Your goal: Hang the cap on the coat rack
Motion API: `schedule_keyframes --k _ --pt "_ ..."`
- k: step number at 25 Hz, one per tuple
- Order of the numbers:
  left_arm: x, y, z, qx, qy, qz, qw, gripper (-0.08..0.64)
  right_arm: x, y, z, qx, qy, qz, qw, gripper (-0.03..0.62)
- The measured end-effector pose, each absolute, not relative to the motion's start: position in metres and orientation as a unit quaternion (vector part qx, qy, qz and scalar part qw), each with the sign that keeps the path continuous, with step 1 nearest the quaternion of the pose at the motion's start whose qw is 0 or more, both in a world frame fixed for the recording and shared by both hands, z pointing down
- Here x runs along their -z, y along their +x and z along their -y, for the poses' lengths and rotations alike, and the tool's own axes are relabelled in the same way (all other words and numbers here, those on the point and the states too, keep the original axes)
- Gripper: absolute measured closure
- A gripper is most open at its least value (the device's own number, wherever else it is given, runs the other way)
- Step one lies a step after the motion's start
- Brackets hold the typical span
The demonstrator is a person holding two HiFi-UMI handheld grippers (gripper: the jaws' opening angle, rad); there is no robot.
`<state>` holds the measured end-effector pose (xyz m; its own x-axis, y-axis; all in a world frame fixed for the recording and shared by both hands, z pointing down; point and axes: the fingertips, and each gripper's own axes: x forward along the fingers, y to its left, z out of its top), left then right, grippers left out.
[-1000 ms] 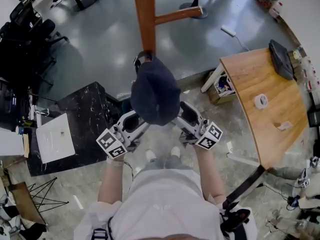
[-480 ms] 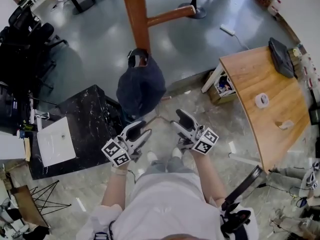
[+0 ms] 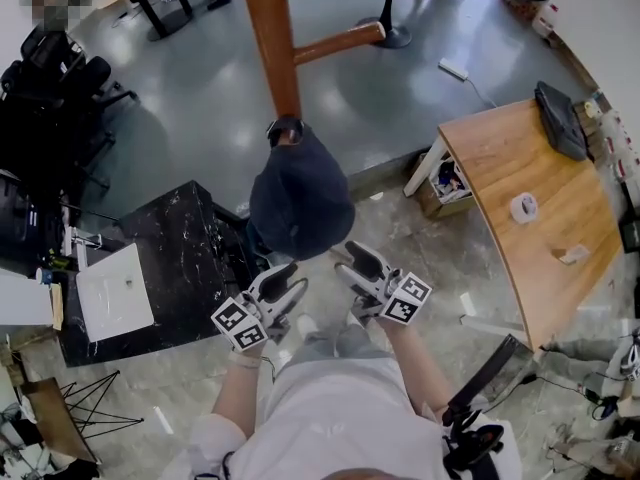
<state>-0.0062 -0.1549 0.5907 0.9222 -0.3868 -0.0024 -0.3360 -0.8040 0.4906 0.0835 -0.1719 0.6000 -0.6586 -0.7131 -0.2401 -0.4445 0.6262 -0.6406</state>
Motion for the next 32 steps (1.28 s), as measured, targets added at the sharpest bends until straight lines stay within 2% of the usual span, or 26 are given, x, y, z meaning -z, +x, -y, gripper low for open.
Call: schedule_keyframes --k 15,32 --pt "-0.559 -0.029 0.143 0.083 0.950 0.207 0.219 0.387 -0.566 0.041 0.161 0.253 -0.285 -0.896 0.229 0.298" --pt "-0.431 -0.075 0.117 0.173 0.949 0.236 0.116 0.410 -0.425 -0.040 0.126 0.160 -0.151 -0.940 0.261 0.307"
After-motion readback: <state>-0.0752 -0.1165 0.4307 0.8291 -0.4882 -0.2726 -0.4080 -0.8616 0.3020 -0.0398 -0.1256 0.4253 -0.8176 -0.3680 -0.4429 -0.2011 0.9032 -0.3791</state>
